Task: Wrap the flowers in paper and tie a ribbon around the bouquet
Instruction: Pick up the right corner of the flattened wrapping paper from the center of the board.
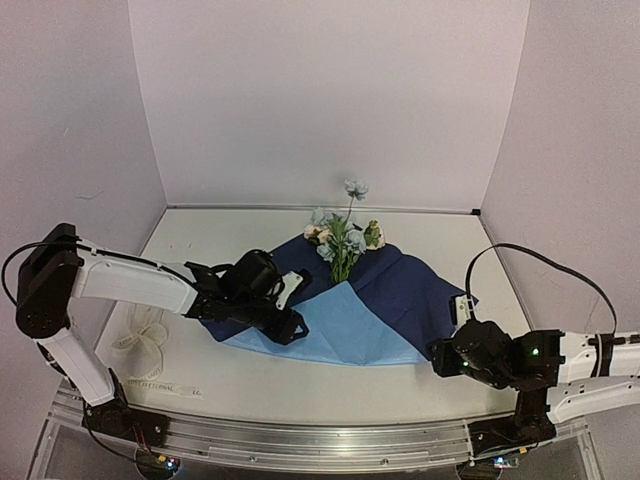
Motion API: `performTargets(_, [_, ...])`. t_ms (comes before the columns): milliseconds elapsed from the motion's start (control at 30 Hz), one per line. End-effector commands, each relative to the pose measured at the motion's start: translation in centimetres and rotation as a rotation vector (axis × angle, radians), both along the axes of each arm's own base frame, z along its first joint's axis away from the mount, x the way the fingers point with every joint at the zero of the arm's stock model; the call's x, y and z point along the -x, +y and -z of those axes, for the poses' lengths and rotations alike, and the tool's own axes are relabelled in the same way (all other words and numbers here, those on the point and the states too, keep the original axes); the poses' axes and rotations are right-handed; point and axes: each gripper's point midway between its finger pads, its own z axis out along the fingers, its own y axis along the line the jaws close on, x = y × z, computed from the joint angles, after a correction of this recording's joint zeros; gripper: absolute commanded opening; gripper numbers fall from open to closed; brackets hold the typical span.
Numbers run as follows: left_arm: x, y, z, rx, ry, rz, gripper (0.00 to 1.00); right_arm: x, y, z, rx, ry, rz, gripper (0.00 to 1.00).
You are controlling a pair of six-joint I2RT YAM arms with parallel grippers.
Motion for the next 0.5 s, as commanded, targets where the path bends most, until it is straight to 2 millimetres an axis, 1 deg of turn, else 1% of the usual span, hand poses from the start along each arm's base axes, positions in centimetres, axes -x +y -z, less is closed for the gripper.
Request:
performTargets(0, [-1.4,3.3,-0.8,0.001,0.004,-0.113,0.46,1.2,-2.3,3.1,-0.009,0.147,0.077,0.65])
performTargets(67, [-1.6,3.9,-0.6,-0.003,0.009,-0.129,0.46,1.8,-2.1,3.7,-0.022,0.196,0.065,0.70])
performTargets(167, [-2.0,4.4,-0.3,-0.006,0.023,-0.143,0.46,2.7,-1.4,4.5,-0.045,0.272,0.047,0.72])
performTargets(267, [-2.3,4.6,0.0,-0.011,0.033,-0.145,0.46,3.1,-1.4,5.7,-0.072,0.328,0.092,0.71])
performTargets(367, [-2.6,3.8,-0.3,-0.001,0.035,-0.124,0.45,2.8,-0.9,6.5,-0.144,0.342,0.146,0.66])
performTargets(467, [-2.9,3.6,0.2,-0.022,0.036,-0.118,0.45,2.6,-0.4,6.9,-0.204,0.355,0.193,0.64])
